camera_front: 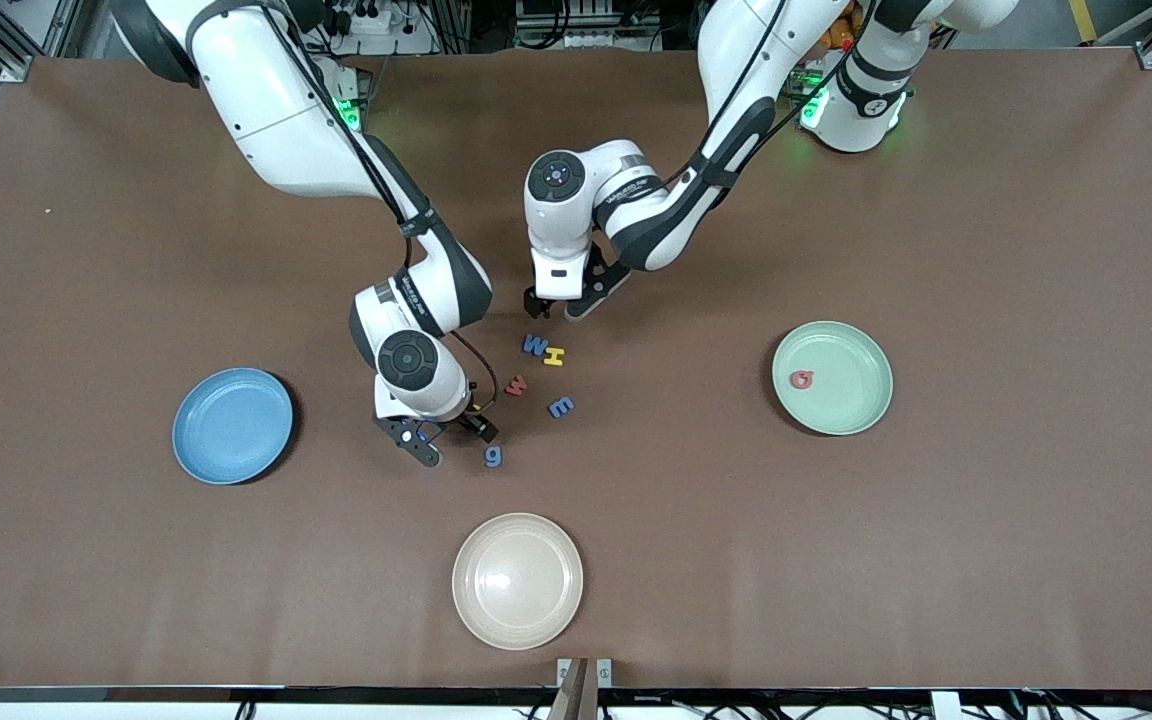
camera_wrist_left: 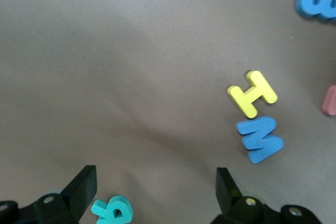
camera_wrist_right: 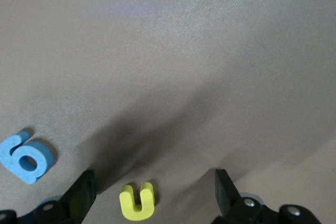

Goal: Sort upper and lower case letters into plates
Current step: 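Grasp the yellow u with the right gripper while the left gripper returns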

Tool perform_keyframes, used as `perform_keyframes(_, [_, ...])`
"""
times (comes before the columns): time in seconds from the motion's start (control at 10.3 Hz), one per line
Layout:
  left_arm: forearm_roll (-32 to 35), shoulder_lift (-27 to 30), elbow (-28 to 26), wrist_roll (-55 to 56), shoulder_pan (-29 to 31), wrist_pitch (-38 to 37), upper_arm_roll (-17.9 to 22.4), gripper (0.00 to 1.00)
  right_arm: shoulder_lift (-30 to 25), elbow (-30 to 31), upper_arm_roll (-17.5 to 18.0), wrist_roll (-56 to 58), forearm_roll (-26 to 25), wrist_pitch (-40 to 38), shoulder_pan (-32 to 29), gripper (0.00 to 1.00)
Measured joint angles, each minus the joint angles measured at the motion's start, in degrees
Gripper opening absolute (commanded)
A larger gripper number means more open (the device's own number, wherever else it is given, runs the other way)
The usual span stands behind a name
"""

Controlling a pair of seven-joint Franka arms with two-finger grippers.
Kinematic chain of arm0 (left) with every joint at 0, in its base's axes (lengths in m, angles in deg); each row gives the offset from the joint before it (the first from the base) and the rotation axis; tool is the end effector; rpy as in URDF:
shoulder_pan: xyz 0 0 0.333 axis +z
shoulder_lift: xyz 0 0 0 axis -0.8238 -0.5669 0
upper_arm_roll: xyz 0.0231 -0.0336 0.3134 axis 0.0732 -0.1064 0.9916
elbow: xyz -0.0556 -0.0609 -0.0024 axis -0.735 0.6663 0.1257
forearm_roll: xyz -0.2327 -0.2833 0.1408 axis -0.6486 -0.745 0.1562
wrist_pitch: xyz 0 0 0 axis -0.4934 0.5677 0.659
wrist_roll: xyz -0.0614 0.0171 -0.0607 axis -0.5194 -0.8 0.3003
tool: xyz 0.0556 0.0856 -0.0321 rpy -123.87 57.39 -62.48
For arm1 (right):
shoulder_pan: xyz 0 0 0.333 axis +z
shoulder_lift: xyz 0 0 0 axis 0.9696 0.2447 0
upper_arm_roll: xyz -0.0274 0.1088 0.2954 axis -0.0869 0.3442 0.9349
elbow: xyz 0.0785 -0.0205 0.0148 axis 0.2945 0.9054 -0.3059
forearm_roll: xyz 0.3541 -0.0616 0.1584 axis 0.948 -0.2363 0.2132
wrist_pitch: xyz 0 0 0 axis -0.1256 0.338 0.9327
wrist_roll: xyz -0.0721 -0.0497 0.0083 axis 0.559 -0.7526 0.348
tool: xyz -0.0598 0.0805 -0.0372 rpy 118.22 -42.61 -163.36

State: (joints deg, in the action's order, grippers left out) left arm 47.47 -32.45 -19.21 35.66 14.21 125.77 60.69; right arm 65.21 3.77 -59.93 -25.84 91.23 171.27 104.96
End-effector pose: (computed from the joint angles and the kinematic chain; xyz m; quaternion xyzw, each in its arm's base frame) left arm 0.3786 -0.5555 0.1975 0.9267 0.3755 -0.0112 0.0104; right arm 0.6017 0.3314 0.1692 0.9422 -0.3335 -0.0283 0.0146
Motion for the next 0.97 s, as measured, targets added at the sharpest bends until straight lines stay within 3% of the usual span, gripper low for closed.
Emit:
perform_keyframes(0.39, [0.0, -0.5, -2.5, 7.0, -1.7, 2.1, 0.0, 1.00, -0.4, 0.0, 0.6, -0.7, 0.0, 0.2, 0.2, 1.00])
perform_keyframes(0.49, [0.0, -0.5, -2.7, 8.0, -1.9, 2.1, 0.0, 1.00, -0.4, 0.0, 0.8, -0.7, 0.0, 0.2, 0.2, 0.88])
perform_keyframes(0.58, [0.0, -0.5, -2.8, 8.9, -2.0, 2.1, 0.0, 1.00, -0.4, 0.0, 0.8, -0.7, 0.0, 0.2, 0.3, 0.19])
perform_keyframes(0.68, [0.0, -0.5, -2.9, 9.8, -2.2, 2.3, 0.0, 1.00, -0.5, 0.1, 0.8, -0.7, 0.0, 0.2, 0.3, 0.00])
perform_keyframes(0.87, [0.0, -0.5, -3.5, 10.0, -2.6, 3.0, 0.0, 1.00, -0.6, 0.1, 0.8, -0.7, 0.0, 0.2, 0.3, 0.00])
perform_keyframes(0.97, [0.0, -0.5, -3.8, 10.0, -2.6, 3.1, 0.0, 0.90, -0.8, 0.1, 0.9, -0.7, 0.1, 0.4, 0.3, 0.00])
